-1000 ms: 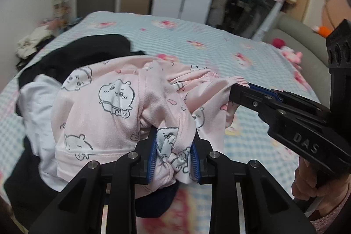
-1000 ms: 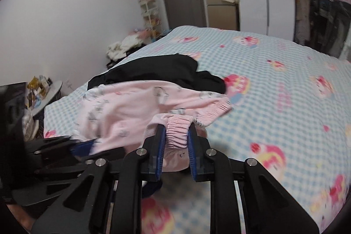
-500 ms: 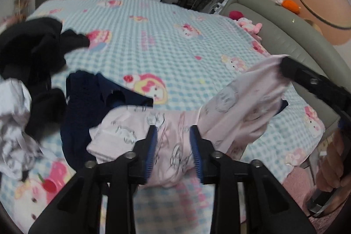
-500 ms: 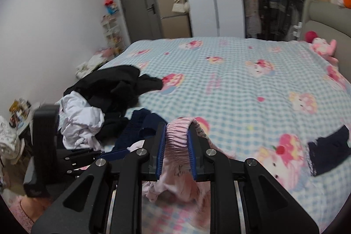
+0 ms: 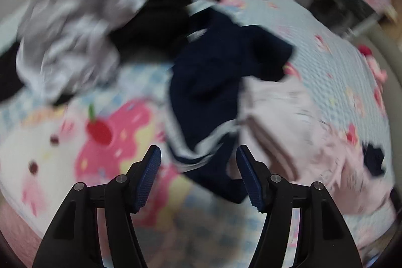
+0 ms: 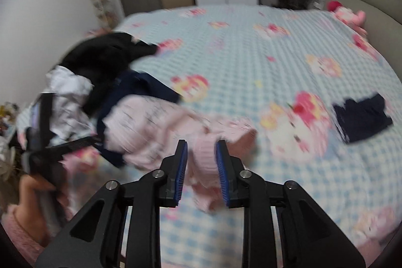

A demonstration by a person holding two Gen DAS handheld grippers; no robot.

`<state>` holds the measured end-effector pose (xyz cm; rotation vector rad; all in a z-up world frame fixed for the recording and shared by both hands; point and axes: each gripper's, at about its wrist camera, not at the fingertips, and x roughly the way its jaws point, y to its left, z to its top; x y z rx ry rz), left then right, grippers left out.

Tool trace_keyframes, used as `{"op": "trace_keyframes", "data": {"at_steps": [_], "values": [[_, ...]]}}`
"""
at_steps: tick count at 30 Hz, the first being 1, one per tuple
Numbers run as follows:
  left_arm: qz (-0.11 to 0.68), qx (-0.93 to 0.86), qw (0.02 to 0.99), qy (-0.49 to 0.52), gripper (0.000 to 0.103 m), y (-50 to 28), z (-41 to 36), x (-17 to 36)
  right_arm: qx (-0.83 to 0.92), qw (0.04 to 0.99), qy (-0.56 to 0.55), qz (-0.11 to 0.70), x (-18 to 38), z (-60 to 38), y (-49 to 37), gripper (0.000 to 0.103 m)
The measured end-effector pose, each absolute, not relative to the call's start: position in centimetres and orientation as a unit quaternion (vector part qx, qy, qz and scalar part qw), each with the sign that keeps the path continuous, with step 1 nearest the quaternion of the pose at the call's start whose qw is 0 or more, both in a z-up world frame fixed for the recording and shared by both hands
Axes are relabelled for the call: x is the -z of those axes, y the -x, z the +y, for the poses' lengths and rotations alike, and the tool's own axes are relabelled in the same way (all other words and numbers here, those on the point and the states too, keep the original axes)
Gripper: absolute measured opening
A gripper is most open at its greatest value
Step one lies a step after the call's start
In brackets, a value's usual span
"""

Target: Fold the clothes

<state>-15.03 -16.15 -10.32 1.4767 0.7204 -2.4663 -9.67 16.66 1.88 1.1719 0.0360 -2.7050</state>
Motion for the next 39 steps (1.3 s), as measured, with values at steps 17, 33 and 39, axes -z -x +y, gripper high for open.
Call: {"op": "trace_keyframes", "data": {"at_steps": [17,33,39], "values": [[0.183,0.852,0.016,-0.489,0.016,20.5,-16.1,7.8,0.880,0.131,-0.456,0.033,1.9,11.6,11.8,0.048],[0.194,0.887,0.099,-0.406,0.055,17.2,-27.5,0.7,0.837,0.180,-0.516,0.023,7.1,5.6,14.1,0.074],[0.246,0.879,0.118,-0.390,0.055,17.5,-30.4,1.6,0.825,0.196,-0.530,0.015,9.0,2.9,17.5,0.090]]}}
